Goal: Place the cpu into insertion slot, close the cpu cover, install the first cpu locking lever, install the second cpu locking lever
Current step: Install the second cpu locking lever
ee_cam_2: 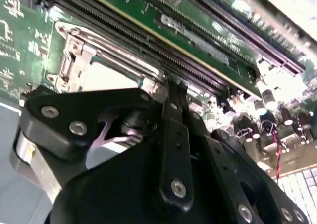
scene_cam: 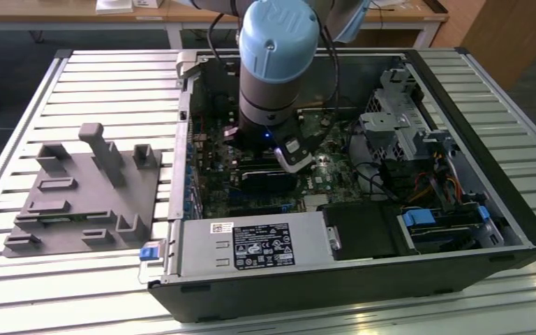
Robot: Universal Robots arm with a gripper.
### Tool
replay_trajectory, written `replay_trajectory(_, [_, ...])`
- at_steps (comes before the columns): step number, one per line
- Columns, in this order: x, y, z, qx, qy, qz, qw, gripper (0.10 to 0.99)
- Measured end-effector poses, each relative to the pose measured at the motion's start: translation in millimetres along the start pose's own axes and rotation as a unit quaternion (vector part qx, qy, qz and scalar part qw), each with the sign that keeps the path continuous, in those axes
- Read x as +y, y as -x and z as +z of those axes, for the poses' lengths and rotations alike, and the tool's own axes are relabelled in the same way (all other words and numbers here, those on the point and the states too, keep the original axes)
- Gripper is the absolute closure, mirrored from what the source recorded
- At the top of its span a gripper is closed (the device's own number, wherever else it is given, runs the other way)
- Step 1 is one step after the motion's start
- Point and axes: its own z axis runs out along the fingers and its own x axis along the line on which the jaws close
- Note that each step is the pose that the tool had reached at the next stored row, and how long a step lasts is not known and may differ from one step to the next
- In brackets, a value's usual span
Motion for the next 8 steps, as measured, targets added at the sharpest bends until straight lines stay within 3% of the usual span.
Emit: replay_trajectory(8, [-0.1, -4.0, 0.3, -0.0001, 0.0015, 0.0, 1.0, 0.965])
